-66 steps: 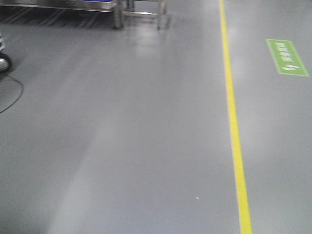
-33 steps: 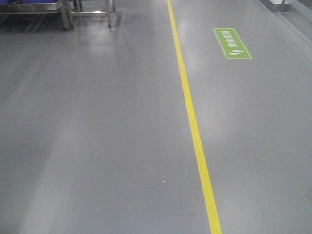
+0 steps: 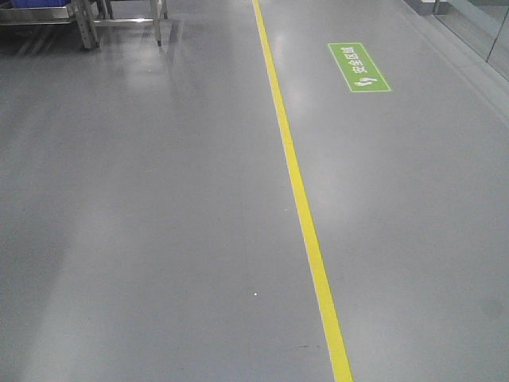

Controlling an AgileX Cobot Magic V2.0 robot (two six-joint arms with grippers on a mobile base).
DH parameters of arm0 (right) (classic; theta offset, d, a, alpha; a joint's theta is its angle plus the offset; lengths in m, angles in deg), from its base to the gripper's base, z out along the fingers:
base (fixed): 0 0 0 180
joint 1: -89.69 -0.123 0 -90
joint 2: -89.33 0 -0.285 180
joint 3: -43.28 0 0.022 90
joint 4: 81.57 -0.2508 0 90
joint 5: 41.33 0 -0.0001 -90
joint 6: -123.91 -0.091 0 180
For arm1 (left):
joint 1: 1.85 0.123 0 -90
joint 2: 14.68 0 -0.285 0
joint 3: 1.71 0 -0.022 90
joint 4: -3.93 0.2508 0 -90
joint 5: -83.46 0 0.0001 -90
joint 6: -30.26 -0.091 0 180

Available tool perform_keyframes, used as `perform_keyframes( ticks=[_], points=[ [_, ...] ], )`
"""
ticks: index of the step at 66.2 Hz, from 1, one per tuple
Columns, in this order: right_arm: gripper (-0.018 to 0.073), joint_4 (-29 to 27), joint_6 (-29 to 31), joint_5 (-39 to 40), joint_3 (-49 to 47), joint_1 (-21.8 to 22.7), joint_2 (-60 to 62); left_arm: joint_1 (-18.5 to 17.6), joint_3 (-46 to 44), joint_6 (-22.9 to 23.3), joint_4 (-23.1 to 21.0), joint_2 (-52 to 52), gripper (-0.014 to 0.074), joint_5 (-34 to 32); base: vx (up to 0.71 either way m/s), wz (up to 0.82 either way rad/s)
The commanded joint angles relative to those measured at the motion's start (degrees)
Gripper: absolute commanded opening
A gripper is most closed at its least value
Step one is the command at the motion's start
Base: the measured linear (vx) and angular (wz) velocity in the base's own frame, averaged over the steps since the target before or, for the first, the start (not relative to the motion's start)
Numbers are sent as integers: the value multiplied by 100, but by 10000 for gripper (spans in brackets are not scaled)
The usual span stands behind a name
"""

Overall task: Pour parts from conveyor to right shelf
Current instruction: 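Drive away from the conveyor along the yellow floor line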

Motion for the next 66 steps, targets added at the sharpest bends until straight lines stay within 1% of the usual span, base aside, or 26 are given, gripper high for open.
perform_keyframes(
  ticks=[1, 19, 36, 51, 66],
  points=[
    [-5, 20, 37, 477, -150, 26, -119, -30, -147, 22, 1, 84, -6, -393, 4, -4],
    [-5, 20, 37, 477, -150, 26, -119, -30, -147, 22, 1, 84, -6, -393, 7, -5],
    [-5, 20, 37, 477, -150, 26, -119, -30, -147, 22, 1, 84, -6, -393, 19, -13],
    [-5, 20, 37, 481, -150, 26, -119, -30, -147, 22, 1, 84, -6, -393, 34, -17],
    [-5, 20, 37, 481, -150, 26, -119, -30, -147, 22, 1, 84, -6, -393, 50, -17]
  ],
)
